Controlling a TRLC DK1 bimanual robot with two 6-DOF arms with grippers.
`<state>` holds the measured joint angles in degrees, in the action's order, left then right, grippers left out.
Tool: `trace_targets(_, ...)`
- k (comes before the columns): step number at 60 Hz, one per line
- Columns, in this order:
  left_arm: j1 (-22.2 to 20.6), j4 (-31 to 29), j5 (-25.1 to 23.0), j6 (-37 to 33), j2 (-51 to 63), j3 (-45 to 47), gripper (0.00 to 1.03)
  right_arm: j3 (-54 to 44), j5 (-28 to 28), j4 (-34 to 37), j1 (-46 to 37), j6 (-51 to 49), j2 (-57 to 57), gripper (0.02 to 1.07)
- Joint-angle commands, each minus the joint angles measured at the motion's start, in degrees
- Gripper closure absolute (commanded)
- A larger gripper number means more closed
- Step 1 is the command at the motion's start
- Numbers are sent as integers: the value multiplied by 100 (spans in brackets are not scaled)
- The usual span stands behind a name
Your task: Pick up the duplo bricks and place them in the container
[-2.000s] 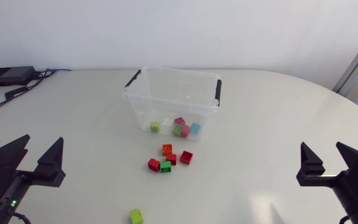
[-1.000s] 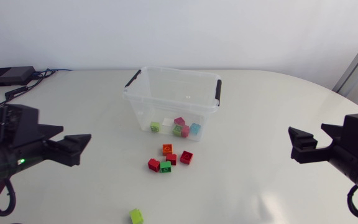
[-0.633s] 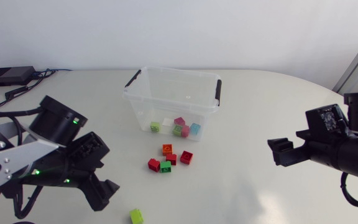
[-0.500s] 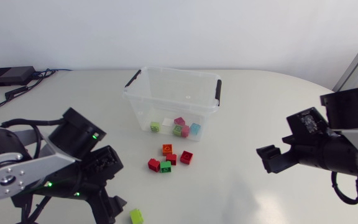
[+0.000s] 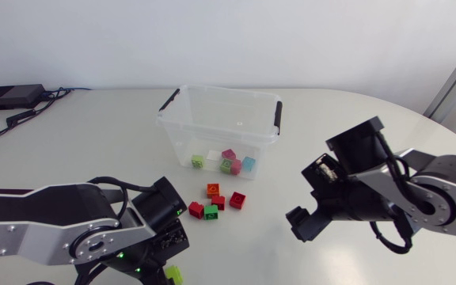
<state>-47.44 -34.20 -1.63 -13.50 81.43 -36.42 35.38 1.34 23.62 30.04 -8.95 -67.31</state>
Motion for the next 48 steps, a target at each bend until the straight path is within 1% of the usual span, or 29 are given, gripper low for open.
trace_targets(1,-64,141,-39,172,207,57,25,136,-3,-182,265,122,-283,7)
trace_targets(3,-64,247,-39,172,286,65,32,180,-3,-287,380,122,-450,7)
trace_targets(5,-55,273,-39,172,303,74,34,242,-3,-296,450,122,-582,7)
trace_targets(6,-20,335,-39,172,356,74,41,259,-3,-296,485,113,-643,7)
trace_targets(8,16,449,-39,181,383,109,51,330,-3,-314,573,86,-793,7)
trace_targets(10,51,528,-66,172,356,153,56,365,-3,-393,634,51,-924,7)
trace_targets(12,59,598,-145,172,286,197,62,400,-3,-472,705,-1,-1047,7)
trace_targets(14,121,616,-382,137,198,232,72,435,-134,-639,775,-265,-1197,7)
trace_targets(15,130,616,-400,119,172,241,73,444,-152,-692,784,-379,-1232,7)
trace_targets(20,139,616,-479,14,-92,347,77,681,-178,-815,837,-678,-1575,7)
trace_targets(22,147,616,-505,-21,-294,399,77,857,-407,-797,828,-722,-1830,7)
trace_targets(23,147,616,-505,-21,-312,408,77,945,-407,-815,845,-828,-2005,7)
trace_targets(24,218,616,-505,-48,-558,443,77,989,-381,-832,845,-854,-2102,7)
trace_targets(30,411,581,-558,-144,-1085,452,77,1094,-381,-1061,854,-1021,-2436,7)
trace_targets(31,508,581,-637,-171,-1322,461,77,1094,-381,-1114,854,-1030,-2471,7)
trace_targets(34,631,493,-672,-215,-1683,399,77,1112,-416,-1316,845,-1074,-2612,7)
trace_targets(42,974,440,-813,-320,-2193,232,77,1191,-416,-1720,845,-1135,-2981,7)
trace_targets(43,1114,458,-901,-347,-2316,180,77,1209,-424,-1773,854,-1126,-3025,7)
trace_targets(45,1220,466,-953,-355,-2368,136,77,1235,-389,-1834,881,-1109,-3104,7)
trace_targets(46,1360,475,-1050,-373,-2430,74,77,1261,-381,-1878,898,-1100,-3166,7)
trace_targets(47,1404,475,-1103,-391,-2474,48,77,1279,-381,-1896,898,-1109,-3218,8)
trace_targets(48,1483,493,-1156,-391,-2518,13,77,1314,-381,-1905,907,-1109,-3289,10)
